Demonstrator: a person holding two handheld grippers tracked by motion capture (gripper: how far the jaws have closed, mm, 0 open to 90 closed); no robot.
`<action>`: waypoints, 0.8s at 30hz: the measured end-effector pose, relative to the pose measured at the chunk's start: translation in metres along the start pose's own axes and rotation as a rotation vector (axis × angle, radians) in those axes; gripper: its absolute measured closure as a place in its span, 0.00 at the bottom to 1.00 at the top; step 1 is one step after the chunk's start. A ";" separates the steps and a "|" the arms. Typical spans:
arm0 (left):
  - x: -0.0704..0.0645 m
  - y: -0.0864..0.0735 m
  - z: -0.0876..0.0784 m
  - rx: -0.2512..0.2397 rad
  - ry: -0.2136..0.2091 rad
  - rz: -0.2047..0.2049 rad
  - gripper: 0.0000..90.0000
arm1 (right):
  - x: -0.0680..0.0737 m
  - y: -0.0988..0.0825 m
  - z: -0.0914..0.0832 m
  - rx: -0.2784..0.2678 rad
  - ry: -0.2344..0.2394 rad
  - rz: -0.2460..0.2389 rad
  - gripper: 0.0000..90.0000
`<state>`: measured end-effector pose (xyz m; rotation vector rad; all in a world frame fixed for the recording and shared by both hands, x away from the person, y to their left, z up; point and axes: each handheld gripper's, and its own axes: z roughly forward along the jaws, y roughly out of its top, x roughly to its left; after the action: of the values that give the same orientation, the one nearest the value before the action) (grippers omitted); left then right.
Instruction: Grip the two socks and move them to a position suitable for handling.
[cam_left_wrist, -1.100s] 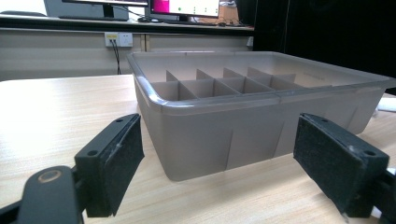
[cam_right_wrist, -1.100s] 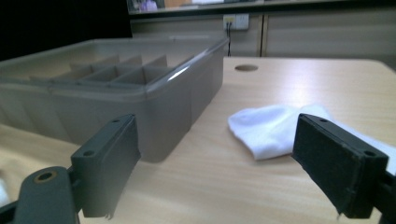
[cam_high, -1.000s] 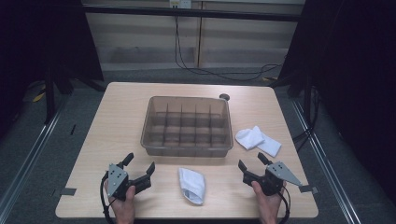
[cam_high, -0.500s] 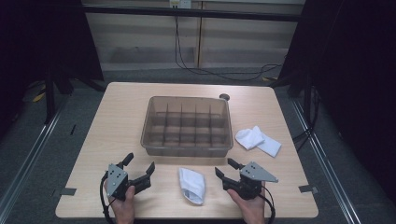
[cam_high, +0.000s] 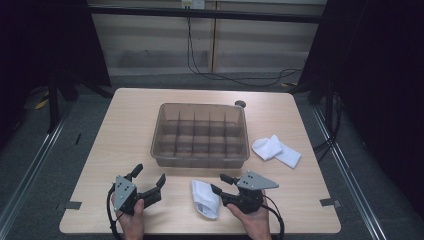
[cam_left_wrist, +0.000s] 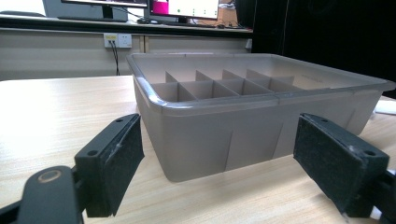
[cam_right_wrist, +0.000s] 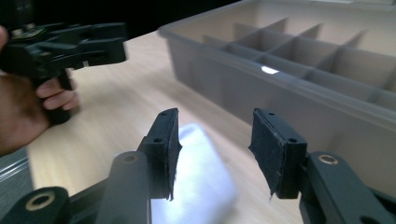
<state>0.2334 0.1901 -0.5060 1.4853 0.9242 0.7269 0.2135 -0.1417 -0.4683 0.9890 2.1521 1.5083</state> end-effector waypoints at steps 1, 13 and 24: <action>0.000 0.000 0.000 -0.004 -0.004 -0.006 0.17 | 0.003 0.001 0.003 0.012 0.011 -0.010 0.57; 0.000 0.000 -0.001 -0.008 -0.001 -0.002 0.17 | 0.031 0.002 0.034 0.134 0.121 -0.060 0.58; 0.000 0.000 -0.001 -0.008 -0.001 -0.002 0.17 | 0.027 -0.009 0.055 0.236 0.065 -0.048 0.78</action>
<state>0.2327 0.1903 -0.5062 1.4774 0.9205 0.7275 0.2258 -0.0868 -0.4941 0.9657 2.4251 1.3030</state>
